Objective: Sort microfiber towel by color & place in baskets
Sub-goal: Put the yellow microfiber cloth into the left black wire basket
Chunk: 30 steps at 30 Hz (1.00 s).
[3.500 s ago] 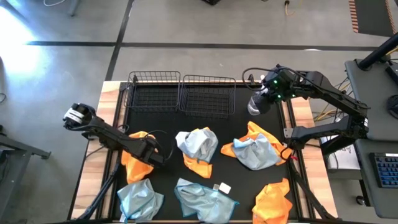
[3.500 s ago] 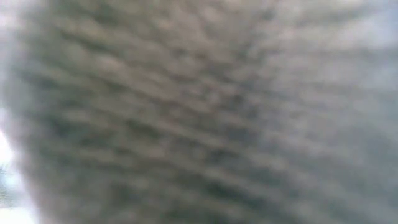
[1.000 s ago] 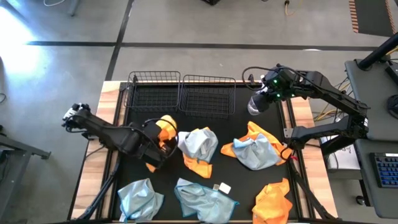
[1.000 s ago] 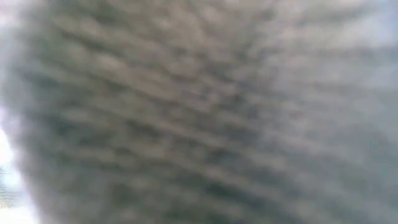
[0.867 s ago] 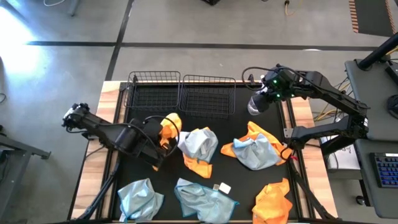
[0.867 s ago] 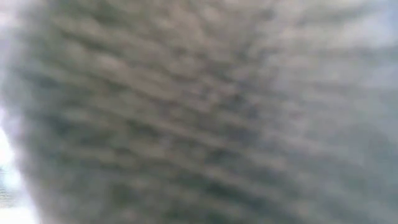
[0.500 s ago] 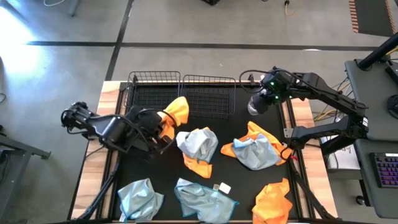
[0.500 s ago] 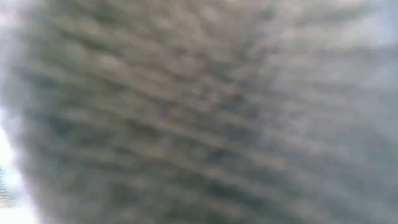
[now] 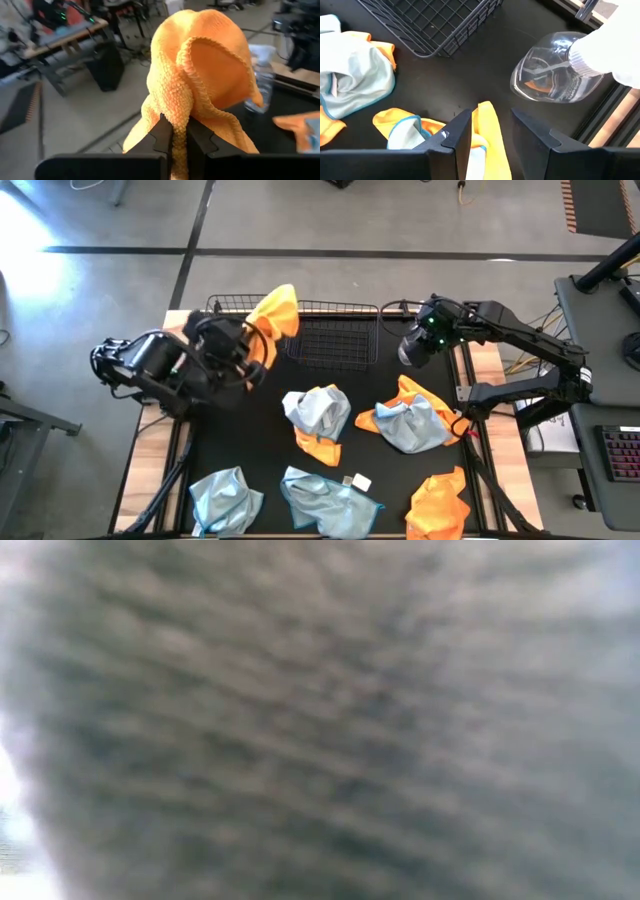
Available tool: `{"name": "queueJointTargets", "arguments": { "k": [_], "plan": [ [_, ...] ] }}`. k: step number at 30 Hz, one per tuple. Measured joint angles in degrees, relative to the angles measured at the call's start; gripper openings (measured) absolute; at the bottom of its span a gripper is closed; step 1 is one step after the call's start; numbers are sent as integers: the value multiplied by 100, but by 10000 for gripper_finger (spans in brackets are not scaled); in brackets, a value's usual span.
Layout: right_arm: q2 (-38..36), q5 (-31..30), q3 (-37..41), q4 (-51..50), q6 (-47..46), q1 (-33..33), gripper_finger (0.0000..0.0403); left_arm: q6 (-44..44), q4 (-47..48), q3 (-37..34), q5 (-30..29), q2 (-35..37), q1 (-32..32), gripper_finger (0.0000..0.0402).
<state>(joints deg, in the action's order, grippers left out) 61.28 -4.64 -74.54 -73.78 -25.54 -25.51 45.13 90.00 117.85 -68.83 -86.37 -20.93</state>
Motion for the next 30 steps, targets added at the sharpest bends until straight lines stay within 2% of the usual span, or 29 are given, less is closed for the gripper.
{"name": "queueJointTargets", "arguments": {
  "k": [6, 30],
  "plan": [
    [0, -2, 0, 267, 18, 1, 125, -328, 3, -15, -380, 8, 492, 9],
    [0, -2, 0, 535, 324, -1, 125, -888, 1, -367, -307, 22, 3362, 10]
  ]
}}
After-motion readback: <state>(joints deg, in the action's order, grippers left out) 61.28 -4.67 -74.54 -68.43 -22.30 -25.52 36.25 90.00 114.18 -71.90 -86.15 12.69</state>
